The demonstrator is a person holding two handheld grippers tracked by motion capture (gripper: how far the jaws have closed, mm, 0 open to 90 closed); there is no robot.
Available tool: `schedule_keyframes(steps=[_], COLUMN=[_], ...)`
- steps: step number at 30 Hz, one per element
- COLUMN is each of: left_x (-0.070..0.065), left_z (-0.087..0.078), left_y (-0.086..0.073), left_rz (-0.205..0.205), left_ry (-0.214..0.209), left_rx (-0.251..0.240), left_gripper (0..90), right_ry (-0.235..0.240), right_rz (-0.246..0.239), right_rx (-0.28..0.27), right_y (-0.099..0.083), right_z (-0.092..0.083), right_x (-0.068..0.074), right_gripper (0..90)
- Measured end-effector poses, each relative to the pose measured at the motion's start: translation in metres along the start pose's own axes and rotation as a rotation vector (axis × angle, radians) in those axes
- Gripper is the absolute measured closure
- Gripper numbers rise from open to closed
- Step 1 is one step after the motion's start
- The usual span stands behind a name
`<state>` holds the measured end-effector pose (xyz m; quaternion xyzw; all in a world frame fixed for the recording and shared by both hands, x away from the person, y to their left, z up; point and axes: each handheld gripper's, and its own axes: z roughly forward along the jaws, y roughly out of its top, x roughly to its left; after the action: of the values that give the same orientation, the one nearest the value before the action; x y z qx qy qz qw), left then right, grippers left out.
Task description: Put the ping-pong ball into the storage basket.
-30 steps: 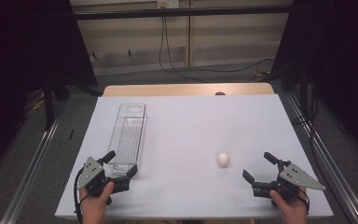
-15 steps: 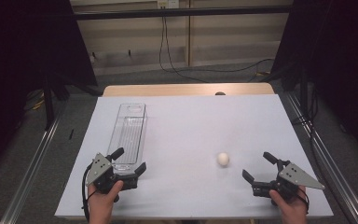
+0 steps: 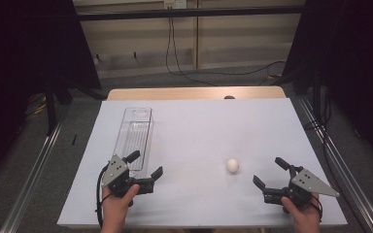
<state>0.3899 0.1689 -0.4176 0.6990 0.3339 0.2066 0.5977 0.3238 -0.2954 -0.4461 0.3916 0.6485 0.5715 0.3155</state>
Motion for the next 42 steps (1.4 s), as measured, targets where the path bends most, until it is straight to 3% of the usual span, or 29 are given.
schedule_keyframes(steps=[20,21,22,23,32,37,38,39,42], left_x=[-0.014,-0.014,-0.014,-0.016,-0.019,-0.021,-0.02,-0.024,-0.026], left_z=[0.018,0.018,0.018,0.02,0.024,0.026,0.025,0.027,0.028], left_y=[0.006,0.006,0.006,0.005,0.006,0.005,0.006,0.005,0.005], left_rz=[-0.003,0.022,0.022,0.006,-0.003,0.005,0.036,0.0,0.006], left_ry=[-0.038,-0.049,-0.049,-0.046,-0.062,-0.063,-0.071,-0.065,-0.078], left_rx=[0.007,0.027,0.027,0.021,0.023,0.029,0.041,0.025,0.024], left_gripper=[1.4,1.4,1.3,1.4,1.3,1.3,1.3,1.4,1.4], right_ry=[-0.009,-0.002,-0.002,-0.003,-0.004,-0.009,-0.002,-0.006,-0.007], right_rz=[0.014,0.008,0.008,0.004,0.011,0.018,0.007,0.008,0.012], right_rx=[-0.001,-0.002,-0.002,0.004,0.0,-0.002,-0.001,-0.006,-0.008], right_y=[-0.001,-0.001,-0.001,-0.001,-0.001,0.0,0.001,0.001,0.001], right_z=[0.001,0.002,0.002,0.002,0.003,0.003,0.002,0.002,0.002], right_x=[-0.002,-0.002,-0.002,-0.002,-0.003,-0.002,-0.002,-0.002,-0.002], right_gripper=[1.2,1.2,1.2,1.2,1.2,1.3,1.3,1.3,1.3])
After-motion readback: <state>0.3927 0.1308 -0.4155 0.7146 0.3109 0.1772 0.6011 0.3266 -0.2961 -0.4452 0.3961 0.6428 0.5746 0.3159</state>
